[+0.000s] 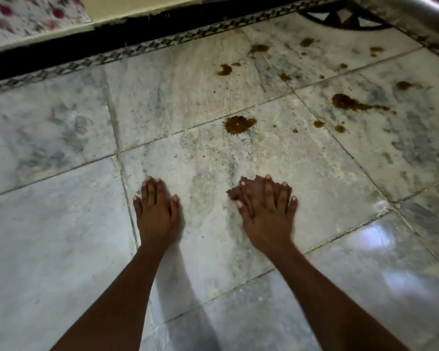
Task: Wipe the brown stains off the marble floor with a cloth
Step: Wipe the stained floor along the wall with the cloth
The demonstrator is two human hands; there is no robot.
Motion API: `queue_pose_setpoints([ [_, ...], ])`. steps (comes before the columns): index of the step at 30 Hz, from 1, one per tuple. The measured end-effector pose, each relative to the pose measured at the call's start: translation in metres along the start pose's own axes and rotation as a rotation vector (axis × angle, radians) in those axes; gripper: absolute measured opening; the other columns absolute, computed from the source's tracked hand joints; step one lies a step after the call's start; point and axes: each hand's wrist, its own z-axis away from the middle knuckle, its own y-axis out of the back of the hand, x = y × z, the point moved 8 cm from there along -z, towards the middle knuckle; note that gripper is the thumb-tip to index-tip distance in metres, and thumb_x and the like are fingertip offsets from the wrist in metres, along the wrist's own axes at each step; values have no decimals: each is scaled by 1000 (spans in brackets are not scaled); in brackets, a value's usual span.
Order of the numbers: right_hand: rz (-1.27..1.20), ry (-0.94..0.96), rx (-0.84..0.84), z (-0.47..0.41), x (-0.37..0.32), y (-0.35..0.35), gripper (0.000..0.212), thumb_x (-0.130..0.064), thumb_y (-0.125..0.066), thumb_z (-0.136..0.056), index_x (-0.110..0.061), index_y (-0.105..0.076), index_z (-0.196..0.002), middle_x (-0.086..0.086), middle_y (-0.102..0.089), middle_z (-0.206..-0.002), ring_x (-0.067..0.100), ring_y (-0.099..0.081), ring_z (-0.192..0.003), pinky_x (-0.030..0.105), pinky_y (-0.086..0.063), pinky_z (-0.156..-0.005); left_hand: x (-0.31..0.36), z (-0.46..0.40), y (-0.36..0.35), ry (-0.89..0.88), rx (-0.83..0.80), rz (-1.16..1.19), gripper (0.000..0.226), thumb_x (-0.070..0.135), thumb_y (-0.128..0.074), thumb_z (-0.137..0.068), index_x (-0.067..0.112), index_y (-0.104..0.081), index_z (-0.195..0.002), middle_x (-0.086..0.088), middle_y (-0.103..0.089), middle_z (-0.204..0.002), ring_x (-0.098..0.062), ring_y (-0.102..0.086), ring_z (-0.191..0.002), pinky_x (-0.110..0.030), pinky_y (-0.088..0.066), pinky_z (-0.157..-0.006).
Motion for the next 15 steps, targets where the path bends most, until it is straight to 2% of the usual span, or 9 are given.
queue_pose_setpoints([
  [1, -36, 64, 13, 3, -28, -4, 70, -69, -29, -104, -61, 16, -157, 9, -27, -176, 54, -15, -160, 74, -14, -125, -3, -2, 2, 25, 9, 30, 74, 47, -26, -105, 4, -30, -165, -19, -25, -174, -34, -19, -164, -58, -19, -130],
  [3, -28, 333, 30, 27, -74, -12, 80, -62, -42, -105, -58, 16, -160, 8, -35, -173, 55, -24, -157, 78, -24, -120, -2, -11, 7, 49, 23, 87, 73, 43, -29, -104, 3, -31, -165, -21, -26, -173, -38, -21, -163, -59, -23, -129],
  [5, 77, 582, -49, 64, -82, -24, 63, -66, -34, -108, -64, -1, -161, 0, -26, -177, 46, -16, -163, 73, -20, -123, -5, -21, 10, 45, 12, 108, 73, 43, -30, -104, 3, -30, -165, -22, -25, -173, -39, -21, -162, -61, -24, -128],
  [7, 144, 638, -99, 79, -54, -23, 53, -71, -26, -106, -68, -17, -159, -4, -17, -179, 37, -9, -166, 69, -11, -126, -9, -34, 12, 21, -5, 105, 74, 46, -30, -105, 5, -27, -166, -21, -21, -175, -38, -18, -163, -59, -21, -130],
  [9, 174, 484, -76, 54, -16, -16, 57, -76, -25, -103, -70, -10, -158, -4, -11, -180, 36, -6, -166, 71, -7, -126, -9, -46, 10, -40, -30, 69, 74, 48, -31, -106, 8, -23, -168, -18, -17, -176, -35, -15, -164, -57, -19, -131],
  [12, 93, 74, 39, -11, 16, -2, 66, -77, -25, -102, -67, 7, -158, 4, -11, -180, 45, -7, -164, 72, -8, -126, -5, -59, 1, -122, -63, 30, 74, 50, -31, -107, 11, -18, -169, -13, -11, -178, -32, -11, -165, -54, -15, -132],
  [14, 44, -15, 25, -39, -1, -3, 64, -71, -24, -104, -57, -4, -163, 9, -14, -179, 52, -9, -161, 73, -11, -126, 4, -71, -4, -153, -66, 24, 74, 50, -31, -107, 13, -17, -170, -11, -10, -179, -31, -11, -165, -53, -13, -132],
  [15, 35, 57, 29, -40, -20, -8, 61, -66, -27, -106, -52, -16, -165, 11, -18, -178, 54, -13, -160, 74, -15, -125, 9, -79, -6, -161, -64, 26, 74, 50, -31, -107, 13, -17, -170, -10, -9, -179, -30, -11, -166, -52, -13, -132],
])
